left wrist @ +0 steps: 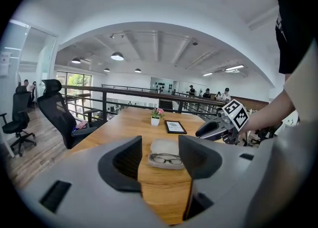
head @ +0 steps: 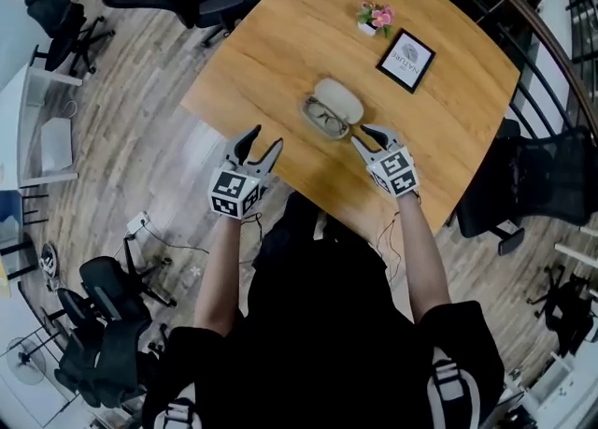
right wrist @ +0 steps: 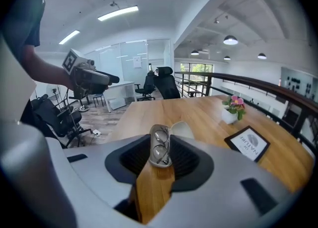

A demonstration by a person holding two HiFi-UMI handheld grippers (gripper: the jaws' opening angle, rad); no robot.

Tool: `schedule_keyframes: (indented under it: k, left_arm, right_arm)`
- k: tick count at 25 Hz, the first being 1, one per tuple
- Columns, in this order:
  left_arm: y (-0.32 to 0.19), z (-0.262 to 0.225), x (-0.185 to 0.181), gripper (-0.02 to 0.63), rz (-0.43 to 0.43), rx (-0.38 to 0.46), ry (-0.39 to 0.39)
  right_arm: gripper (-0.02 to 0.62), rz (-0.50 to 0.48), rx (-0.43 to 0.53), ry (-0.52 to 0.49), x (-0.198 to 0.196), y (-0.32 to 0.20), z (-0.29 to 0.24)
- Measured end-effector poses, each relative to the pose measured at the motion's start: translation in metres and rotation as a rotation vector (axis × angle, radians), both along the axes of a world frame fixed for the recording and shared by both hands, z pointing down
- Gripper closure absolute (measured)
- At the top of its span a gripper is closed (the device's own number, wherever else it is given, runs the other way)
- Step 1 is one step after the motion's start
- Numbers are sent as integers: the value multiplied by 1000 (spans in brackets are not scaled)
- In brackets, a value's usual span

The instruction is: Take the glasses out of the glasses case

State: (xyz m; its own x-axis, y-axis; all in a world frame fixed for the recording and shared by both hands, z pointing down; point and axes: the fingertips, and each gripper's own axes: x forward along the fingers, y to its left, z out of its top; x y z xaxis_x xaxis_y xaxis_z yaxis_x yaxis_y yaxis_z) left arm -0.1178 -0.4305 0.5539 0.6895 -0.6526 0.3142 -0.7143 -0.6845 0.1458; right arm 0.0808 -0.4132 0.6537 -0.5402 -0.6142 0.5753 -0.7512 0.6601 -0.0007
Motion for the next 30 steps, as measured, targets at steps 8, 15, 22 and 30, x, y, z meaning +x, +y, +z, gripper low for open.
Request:
schedule_keyframes:
  k: [8,15,22,30]
  left_arm:
    - [-37,27,4,360,58,-58,-12]
    - [-46,60,10,360,105,-129,-25]
    - [-60,85,7,360,112,-180,-19]
    - [-72,114,4,360,120,-239,-14]
  right_arm:
    - [466,34,-69,-3,-5,-27,30]
    - [468,20,-121,12,-16,-42,59]
    - [480,-7,-176,12,-28,-58,85]
    - [483,-47,-225,44,-44,-73,107]
